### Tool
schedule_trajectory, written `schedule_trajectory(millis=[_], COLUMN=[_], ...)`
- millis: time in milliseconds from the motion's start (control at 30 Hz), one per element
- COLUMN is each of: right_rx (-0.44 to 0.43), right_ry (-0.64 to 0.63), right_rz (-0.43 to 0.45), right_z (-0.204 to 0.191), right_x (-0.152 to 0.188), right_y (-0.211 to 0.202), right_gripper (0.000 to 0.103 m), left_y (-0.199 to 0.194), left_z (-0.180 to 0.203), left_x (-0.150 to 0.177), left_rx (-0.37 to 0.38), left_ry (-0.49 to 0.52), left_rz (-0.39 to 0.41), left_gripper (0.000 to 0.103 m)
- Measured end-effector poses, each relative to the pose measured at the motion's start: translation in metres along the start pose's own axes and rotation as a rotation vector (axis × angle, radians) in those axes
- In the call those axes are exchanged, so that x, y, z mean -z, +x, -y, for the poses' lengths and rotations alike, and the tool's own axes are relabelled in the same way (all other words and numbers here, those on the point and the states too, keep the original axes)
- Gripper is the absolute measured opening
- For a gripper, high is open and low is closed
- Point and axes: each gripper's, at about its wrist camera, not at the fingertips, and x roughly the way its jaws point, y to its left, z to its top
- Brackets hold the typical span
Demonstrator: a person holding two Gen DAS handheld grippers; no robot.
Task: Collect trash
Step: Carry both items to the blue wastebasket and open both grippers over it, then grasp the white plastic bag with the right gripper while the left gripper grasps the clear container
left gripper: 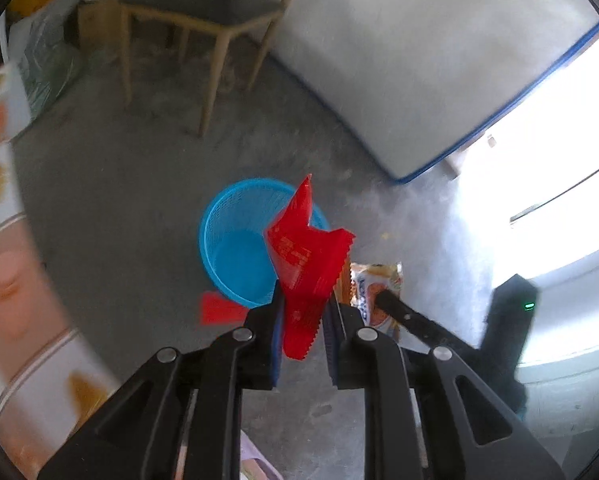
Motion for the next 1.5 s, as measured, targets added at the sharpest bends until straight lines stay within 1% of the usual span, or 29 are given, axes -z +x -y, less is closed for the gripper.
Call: schedule_trajectory(millis=[33,133,167,200,233,267,333,367,433,467,533,567,600,633,667,700,800,867,900,933,1000,1067,1167,1200,1267,1400,1467,1500], right_rx=[0.018,0.034,0.046,0.055,0.069,0.082,0.109,0.111,0.111,0.116,0.134,0.146,0.159,0.171,0.187,0.214,0.303,0.345,0.378,0.387,0.371,0.338,0.229,0.175,0.103,-0.028,-0.117,-0.166], right_ry=[0.028,0.066,0.087,0.099,0.119,0.139,0.172,0.18,0.184,0.171,0.141,0.122,0.09,0.067,0.036,-0.008,-0.138,-0.222,-0.287,-0.326,-0.396,-0.435,-0.463,-0.466,-0.489,-0.593,-0.665,-0.701], right_rz=[-0.008,-0.025,-0.02,-0.017,-0.014,-0.012,-0.019,-0.021,-0.014,-0.006,0.011,0.023,0.043,0.06,0.083,0.119,0.227,0.265,0.258,0.245,0.219,0.222,0.226,0.217,0.194,0.149,0.103,0.074], right_z=[0.006,0.017,0.022,0.025,0.03,0.036,0.044,0.05,0.052,0.051,0.046,0.042,0.037,0.034,0.031,0.025,0.005,-0.009,-0.02,-0.025,-0.038,-0.052,-0.075,-0.085,-0.102,-0.15,-0.182,-0.198], right_x=[-0.006,-0.022,-0.028,-0.033,-0.037,-0.041,-0.042,-0.043,-0.038,-0.034,-0.03,-0.028,-0.023,-0.02,-0.018,-0.013,0.001,0.012,0.019,0.023,0.034,0.047,0.062,0.066,0.071,0.088,0.099,0.105], right_y=[0.015,0.043,0.054,0.057,0.065,0.07,0.08,0.078,0.071,0.066,0.057,0.053,0.041,0.033,0.026,0.01,-0.02,-0.033,-0.039,-0.041,-0.045,-0.053,-0.062,-0.064,-0.066,-0.067,-0.064,-0.062], right_gripper=[0.009,0.011,0.015,0.026,0.034,0.045,0.047,0.047,0.047,0.047,0.049,0.052,0.059,0.063,0.072,0.081,0.096,0.095,0.095,0.095,0.095,0.095,0.095,0.095,0.095,0.095,0.095,0.095], left_y=[0.02,0.063,0.074,0.087,0.095,0.105,0.11,0.11,0.101,0.095,0.079,0.071,0.056,0.043,0.028,0.019,-0.021,-0.053,-0.068,-0.084,-0.118,-0.154,-0.198,-0.217,-0.25,-0.318,-0.343,-0.351], left_z=[0.002,0.011,0.009,0.01,0.01,0.011,0.012,0.012,0.011,0.01,0.012,0.01,0.011,0.012,0.013,0.014,0.016,0.015,0.014,0.012,0.008,-0.002,-0.026,-0.039,-0.064,-0.123,-0.149,-0.16], left_x=[-0.006,-0.017,-0.019,-0.023,-0.026,-0.03,-0.031,-0.032,-0.028,-0.026,-0.023,-0.023,-0.018,-0.014,-0.009,-0.005,0.014,0.03,0.038,0.047,0.067,0.09,0.12,0.131,0.149,0.189,0.204,0.206], left_rx=[-0.019,-0.016,-0.019,-0.04,-0.066,-0.089,-0.092,-0.095,-0.083,-0.08,-0.088,-0.088,-0.086,-0.074,-0.062,-0.057,-0.038,-0.034,-0.036,-0.05,-0.08,-0.119,-0.164,-0.186,-0.228,-0.341,-0.396,-0.418], left_ry=[-0.003,-0.018,-0.016,-0.006,-0.001,0.001,0.008,0.011,0.017,0.025,0.056,0.064,0.07,0.076,0.083,0.09,0.109,0.121,0.126,0.132,0.142,0.146,0.119,0.091,0.036,-0.102,-0.146,-0.163], left_rz=[-0.022,-0.07,-0.074,-0.078,-0.083,-0.085,-0.077,-0.068,-0.039,-0.02,0.031,0.054,0.099,0.138,0.177,0.202,0.275,0.33,0.349,0.369,0.418,0.468,0.52,0.54,0.574,0.679,0.708,0.71], left_gripper=[0.017,0.018,0.024,0.037,0.046,0.058,0.06,0.061,0.063,0.065,0.066,0.066,0.066,0.066,0.066,0.066,0.066,0.066,0.066,0.066,0.066,0.066,0.068,0.069,0.069,0.069,0.069,0.069])
